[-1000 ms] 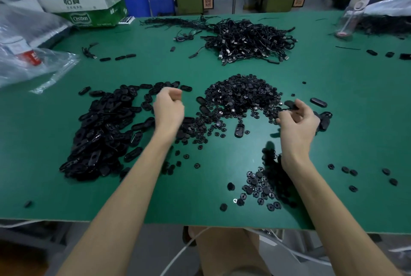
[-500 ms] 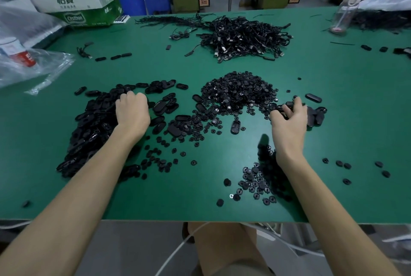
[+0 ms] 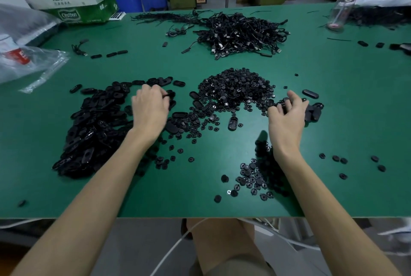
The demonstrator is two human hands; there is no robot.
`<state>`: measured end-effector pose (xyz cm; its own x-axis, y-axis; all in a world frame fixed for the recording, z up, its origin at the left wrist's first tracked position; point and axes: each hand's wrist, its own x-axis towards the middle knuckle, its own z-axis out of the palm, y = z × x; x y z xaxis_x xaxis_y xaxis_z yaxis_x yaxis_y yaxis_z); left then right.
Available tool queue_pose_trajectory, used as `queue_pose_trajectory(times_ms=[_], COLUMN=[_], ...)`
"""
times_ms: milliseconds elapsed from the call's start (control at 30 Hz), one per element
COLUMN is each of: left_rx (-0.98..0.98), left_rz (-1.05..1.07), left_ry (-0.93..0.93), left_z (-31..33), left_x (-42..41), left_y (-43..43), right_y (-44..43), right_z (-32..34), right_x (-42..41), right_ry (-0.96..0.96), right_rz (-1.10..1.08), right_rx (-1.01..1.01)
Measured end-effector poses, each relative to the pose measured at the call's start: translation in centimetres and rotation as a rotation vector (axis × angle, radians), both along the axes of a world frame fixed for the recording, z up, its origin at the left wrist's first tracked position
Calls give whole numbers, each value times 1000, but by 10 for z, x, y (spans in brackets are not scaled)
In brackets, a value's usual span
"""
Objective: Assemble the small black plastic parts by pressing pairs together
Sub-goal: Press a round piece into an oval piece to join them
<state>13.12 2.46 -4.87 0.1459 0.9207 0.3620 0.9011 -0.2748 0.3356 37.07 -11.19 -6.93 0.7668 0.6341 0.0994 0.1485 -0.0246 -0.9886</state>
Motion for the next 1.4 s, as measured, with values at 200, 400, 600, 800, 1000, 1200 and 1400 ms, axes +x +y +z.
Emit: queue_pose_trajectory(times_ms=[200, 400, 600, 800, 1000, 1200, 1400], left_rx=[-262, -510, -567, -682, -883, -939, -969], left_rz=[-297, -453, -458, -508, -476, -433, -417], left_ry=[-548, -925, -1118, -1410, -1542, -1552, -1571], left_z=[5, -9, -20, -15, -13, -11, -12], left_x=[53, 87, 86, 84, 80, 77, 77], left_y=[-37, -59, -59, -63, -63, -64, -63], right_y=[-5, -2, 10, 11, 9, 6, 4], right_z=[7, 6, -4, -10, -9, -7, -6], right_x=[-7, -14, -17, -15, -15, -17, -16], right_ry=[-173, -534, -826, -862, -849, -785, -708], right_rz=[-12, 241, 478, 390, 261, 248, 210], right_rx=[19, -69, -265, -296, -329, -358, -374])
